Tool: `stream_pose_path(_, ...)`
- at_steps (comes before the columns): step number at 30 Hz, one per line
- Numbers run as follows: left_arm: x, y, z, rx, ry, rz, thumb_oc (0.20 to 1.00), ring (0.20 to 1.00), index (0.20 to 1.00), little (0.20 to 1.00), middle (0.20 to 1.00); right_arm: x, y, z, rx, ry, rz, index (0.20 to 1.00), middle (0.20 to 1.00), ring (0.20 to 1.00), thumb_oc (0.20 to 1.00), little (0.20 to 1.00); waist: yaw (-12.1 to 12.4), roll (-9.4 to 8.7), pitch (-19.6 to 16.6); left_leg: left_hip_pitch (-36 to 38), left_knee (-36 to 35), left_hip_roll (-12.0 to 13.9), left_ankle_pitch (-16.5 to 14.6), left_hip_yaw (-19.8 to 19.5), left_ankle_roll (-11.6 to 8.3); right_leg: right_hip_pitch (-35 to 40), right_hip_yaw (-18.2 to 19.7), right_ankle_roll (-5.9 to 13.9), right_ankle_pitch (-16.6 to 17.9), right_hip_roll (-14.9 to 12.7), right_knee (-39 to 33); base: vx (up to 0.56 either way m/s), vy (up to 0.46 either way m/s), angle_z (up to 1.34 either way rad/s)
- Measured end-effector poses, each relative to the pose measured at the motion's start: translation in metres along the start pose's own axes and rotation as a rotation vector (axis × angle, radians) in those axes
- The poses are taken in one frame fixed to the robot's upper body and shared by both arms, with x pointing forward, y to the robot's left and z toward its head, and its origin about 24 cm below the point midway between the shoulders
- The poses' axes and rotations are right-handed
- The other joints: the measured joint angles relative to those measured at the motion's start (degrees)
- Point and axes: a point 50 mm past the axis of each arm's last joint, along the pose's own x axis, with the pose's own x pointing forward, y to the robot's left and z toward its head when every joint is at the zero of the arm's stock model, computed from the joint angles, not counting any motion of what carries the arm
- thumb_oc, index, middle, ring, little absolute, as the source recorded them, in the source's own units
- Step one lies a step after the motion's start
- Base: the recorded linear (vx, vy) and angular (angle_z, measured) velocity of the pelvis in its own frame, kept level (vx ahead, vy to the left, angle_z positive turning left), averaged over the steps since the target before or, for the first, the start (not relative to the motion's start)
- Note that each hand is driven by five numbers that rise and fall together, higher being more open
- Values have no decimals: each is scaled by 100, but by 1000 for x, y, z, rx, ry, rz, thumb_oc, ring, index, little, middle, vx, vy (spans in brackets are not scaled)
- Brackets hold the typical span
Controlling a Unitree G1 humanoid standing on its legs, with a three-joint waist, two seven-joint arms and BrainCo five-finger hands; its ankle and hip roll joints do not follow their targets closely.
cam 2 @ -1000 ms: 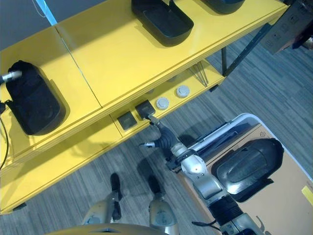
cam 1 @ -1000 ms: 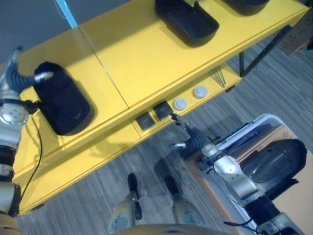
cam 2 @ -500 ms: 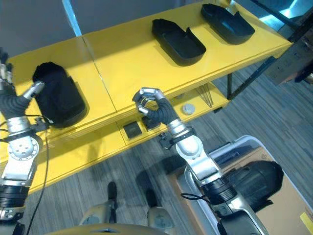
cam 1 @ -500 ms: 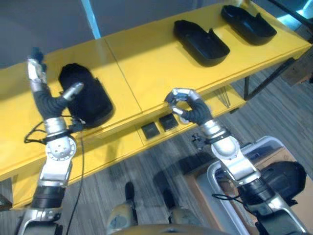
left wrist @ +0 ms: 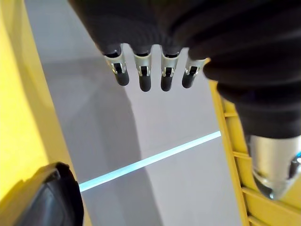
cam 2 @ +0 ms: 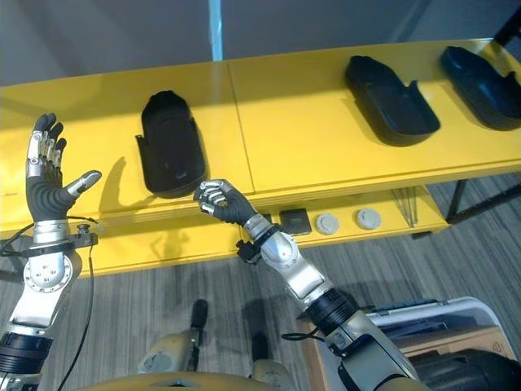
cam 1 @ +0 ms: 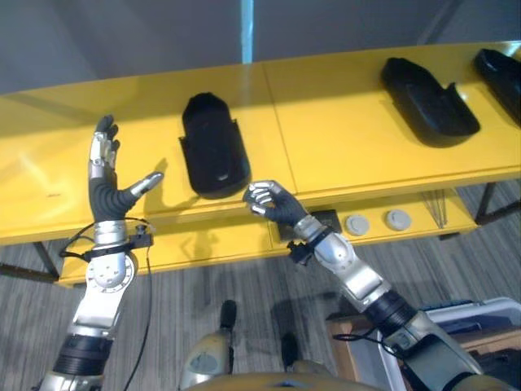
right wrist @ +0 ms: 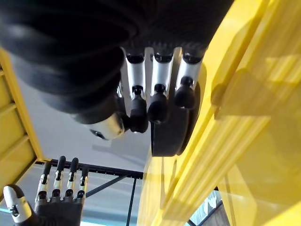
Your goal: Move parts from the plastic box to the shelf.
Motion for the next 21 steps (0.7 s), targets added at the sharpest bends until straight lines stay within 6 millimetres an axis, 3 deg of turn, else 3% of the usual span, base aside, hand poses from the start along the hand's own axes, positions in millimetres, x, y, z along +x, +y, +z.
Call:
stream_pose_path(4,0,-1,-1,-30,12,-10,1000,1000,1000,1000,1000,1,2,-3,19,12,2,200,200,200,200,200,65,19,-12,-6,0,-88,16,-154,5,91,-142,40,-36,-62,-49,-2,1,25)
stream_pose_path(9,-2,-6,-2,-54,23,-43,1000,1000,1000,1000,1000,7,4,-23,84,86,-39,200,200,200,200,200,131,101,-71,-118,-1,-126,13,-279,7,80,-292,39,-35,-81,-110,6,-10,16)
stream_pose_path(16,-2,-7,-3,-105,46,-50,1000,1000,1000,1000,1000,27,-16,-22,39,92,-109,200,200,200,200,200,213,159,-111,-158,0,-144,31,-312,-15,81,-325,39,-33,-92,-172,6,2,2)
stream_pose_path(21,-3,-11,-4,-136,58,-69,1000,1000,1000,1000,1000,30,-23,-19,24,85,-143,200,200,200,200,200,275,200,-138,-203,1,-154,68,-363,29,82,-397,40,-34,-100,-225,18,11,6)
